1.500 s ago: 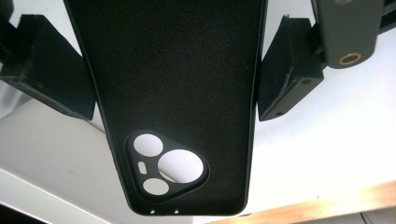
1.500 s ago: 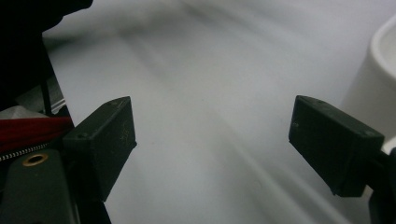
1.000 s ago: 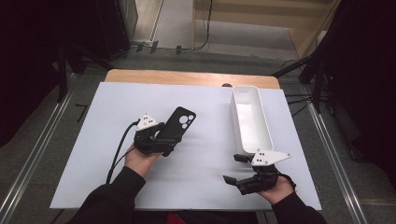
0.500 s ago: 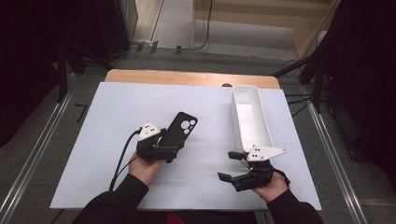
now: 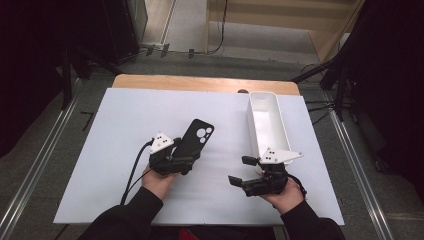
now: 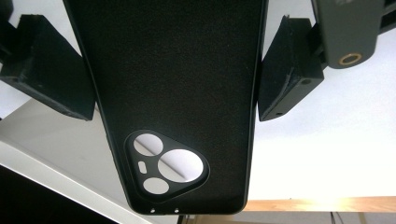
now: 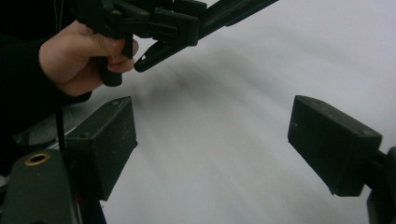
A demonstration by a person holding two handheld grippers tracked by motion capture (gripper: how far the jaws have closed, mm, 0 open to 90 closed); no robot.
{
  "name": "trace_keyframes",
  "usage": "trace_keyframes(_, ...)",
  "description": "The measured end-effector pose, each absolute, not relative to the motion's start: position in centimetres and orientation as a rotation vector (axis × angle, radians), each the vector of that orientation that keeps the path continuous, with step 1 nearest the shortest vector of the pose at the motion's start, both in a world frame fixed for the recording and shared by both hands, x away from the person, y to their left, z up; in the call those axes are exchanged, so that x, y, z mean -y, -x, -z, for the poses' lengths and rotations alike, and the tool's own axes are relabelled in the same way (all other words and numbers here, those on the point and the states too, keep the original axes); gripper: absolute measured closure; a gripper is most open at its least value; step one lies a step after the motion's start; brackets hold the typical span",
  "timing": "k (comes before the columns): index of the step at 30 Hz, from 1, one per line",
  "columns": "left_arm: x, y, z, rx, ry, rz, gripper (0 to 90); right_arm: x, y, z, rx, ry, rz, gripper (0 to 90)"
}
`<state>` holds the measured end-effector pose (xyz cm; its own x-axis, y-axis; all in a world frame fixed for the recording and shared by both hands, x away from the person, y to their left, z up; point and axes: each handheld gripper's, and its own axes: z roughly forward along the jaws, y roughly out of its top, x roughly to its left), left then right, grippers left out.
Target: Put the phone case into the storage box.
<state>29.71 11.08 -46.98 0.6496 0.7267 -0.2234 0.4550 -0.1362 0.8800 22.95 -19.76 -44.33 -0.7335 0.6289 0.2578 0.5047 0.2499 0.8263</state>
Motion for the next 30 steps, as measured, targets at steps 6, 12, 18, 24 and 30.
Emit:
trace_keyframes(6, -10.7, -29.3, 46.9, -0.961, -1.75, -0.327, 13.7, 19.3, -23.5, 43.8, -2.352, -1.145, -1.491, 14.0)
trace_keyframes(12, -10.4, -29.4, 46.9, -0.956, -1.737, -0.336, 13.7, 18.5, -24.5, 42.9, -2.322, -1.187, -1.468, 14.0)
trace_keyframes(18, -10.2, -29.7, 47.1, -0.96, -1.699, -0.321, 13.7, 17.4, -25.4, 41.8, -2.324, -1.195, -1.489, 14.0)
trace_keyframes(24, -10.2, -30.4, 47.4, -0.987, -1.675, -0.311, 13.7, 16.5, -26.5, 41.3, -2.336, -1.2, -1.475, 14.0)
trace_keyframes(30, -10.2, -31.1, 47.9, -1.011, -1.664, -0.308, 13.7, 15.9, -27.5, 41.3, -2.322, -1.215, -1.428, 14.0)
